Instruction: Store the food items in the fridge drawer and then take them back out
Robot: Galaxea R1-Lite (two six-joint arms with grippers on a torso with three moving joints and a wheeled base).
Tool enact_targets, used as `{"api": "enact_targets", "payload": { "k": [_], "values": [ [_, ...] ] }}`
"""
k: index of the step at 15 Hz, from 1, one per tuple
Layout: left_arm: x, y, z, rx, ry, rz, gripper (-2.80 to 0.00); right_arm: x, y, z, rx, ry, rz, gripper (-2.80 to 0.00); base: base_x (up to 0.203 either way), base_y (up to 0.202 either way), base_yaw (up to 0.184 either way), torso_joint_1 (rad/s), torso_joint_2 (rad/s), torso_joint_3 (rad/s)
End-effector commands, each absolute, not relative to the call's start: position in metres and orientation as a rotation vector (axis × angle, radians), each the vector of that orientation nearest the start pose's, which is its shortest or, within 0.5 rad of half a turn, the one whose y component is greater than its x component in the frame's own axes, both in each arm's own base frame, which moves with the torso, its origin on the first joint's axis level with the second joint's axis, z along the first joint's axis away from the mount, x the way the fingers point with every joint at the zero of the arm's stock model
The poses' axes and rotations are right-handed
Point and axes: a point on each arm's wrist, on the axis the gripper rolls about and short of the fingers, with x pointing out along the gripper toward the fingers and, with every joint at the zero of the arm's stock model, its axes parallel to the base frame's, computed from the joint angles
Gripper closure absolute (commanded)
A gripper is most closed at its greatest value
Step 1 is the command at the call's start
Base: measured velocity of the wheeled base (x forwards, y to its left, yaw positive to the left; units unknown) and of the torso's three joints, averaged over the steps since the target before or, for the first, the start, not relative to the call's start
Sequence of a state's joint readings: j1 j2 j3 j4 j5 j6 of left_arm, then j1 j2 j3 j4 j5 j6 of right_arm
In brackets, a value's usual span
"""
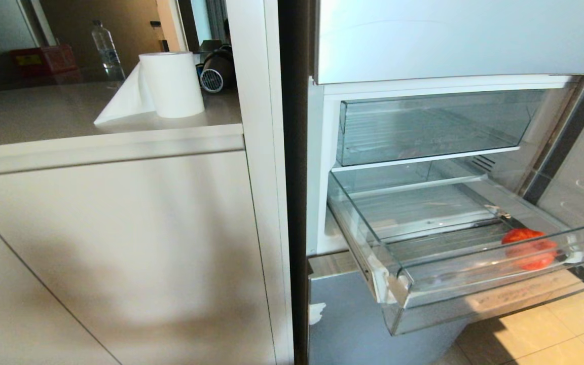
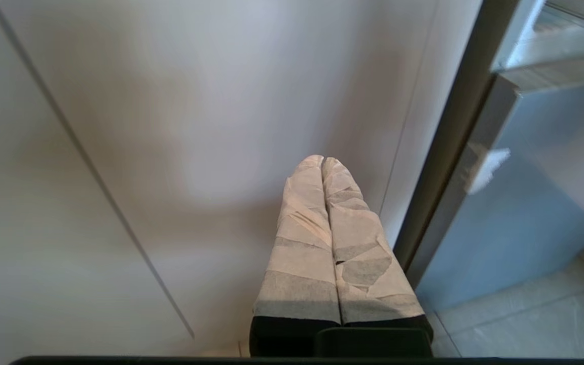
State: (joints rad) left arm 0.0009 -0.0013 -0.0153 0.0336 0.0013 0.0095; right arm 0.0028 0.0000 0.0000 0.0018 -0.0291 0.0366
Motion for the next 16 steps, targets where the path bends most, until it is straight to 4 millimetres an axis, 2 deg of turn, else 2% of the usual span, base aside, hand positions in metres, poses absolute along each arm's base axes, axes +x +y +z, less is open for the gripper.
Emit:
{"api": "enact_targets", "payload": {
  "k": [1, 3, 7, 16],
  "values": [
    [-0.024, 0.0, 0.0763, 0.008, 0.018, 0.003, 0.0, -0.0227, -0.0007, 0.0754, 0.037, 0.003, -0.026, 0.0, 0.194, 0.0, -0.001, -0.002, 0.0, 0.007],
    [-0.024, 0.0, 0.0763, 0.006, 0.018, 0.002, 0.0, -0.0227, -0.0007, 0.0754, 0.037, 0.003, -0.026, 0.0, 0.122, 0.0, 0.001, 0.017, 0.01, 0.004],
    [-0.024, 0.0, 0.0763, 0.006, 0.018, 0.003, 0.0, -0.0227, -0.0007, 0.0754, 0.037, 0.003, -0.026, 0.0, 0.0, 0.0, 0.0, 0.032, -0.06, -0.033],
    [-0.024, 0.0, 0.0763, 0.006, 0.018, 0.003, 0.0, -0.0227, -0.0007, 0.0754, 0.037, 0.003, -0.026, 0.0, 0.0, 0.0, 0.0, 0.262, -0.52, -0.261]
  ]
}}
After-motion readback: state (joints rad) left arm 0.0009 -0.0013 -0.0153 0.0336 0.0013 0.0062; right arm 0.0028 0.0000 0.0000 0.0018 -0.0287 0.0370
